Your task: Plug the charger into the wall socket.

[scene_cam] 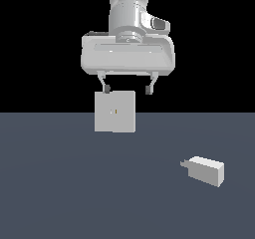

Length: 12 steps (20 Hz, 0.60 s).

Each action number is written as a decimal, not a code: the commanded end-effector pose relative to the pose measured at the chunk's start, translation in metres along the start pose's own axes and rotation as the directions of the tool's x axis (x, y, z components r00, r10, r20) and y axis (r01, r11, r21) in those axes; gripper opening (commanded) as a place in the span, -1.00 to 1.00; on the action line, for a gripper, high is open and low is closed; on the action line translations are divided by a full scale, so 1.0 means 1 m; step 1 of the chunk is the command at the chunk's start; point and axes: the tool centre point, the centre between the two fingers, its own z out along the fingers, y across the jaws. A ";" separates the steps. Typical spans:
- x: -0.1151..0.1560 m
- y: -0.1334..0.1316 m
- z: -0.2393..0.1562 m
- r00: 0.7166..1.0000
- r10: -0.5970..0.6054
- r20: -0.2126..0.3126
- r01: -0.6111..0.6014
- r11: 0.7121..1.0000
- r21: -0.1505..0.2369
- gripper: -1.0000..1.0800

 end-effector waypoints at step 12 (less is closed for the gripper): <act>-0.013 0.008 0.008 0.998 -0.067 -0.008 0.067 0.998 -0.001 0.92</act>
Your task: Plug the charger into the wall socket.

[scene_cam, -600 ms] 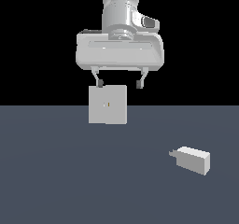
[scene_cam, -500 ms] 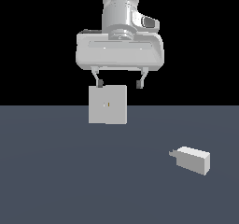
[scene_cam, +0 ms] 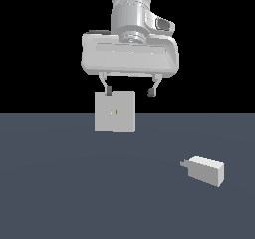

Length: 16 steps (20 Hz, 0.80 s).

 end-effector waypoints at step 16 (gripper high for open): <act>-0.051 0.040 0.036 0.957 -0.289 -0.036 0.289 0.957 -0.009 0.92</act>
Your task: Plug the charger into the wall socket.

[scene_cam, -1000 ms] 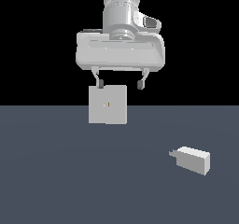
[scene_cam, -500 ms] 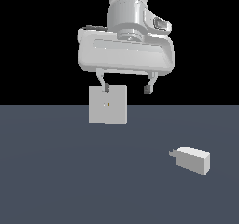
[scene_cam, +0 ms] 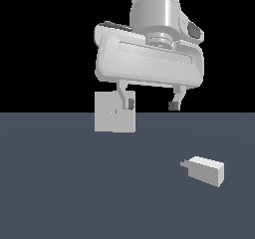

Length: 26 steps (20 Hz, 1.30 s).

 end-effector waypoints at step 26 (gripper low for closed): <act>-0.058 0.056 0.047 0.933 -0.357 -0.046 0.357 0.934 -0.010 0.92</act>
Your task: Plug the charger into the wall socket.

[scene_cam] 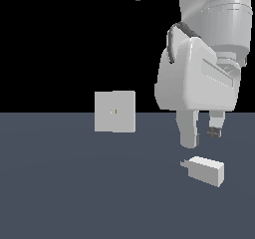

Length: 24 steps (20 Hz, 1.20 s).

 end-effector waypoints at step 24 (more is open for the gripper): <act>-0.005 0.002 0.052 1.000 -0.015 -0.002 0.015 1.000 0.000 0.92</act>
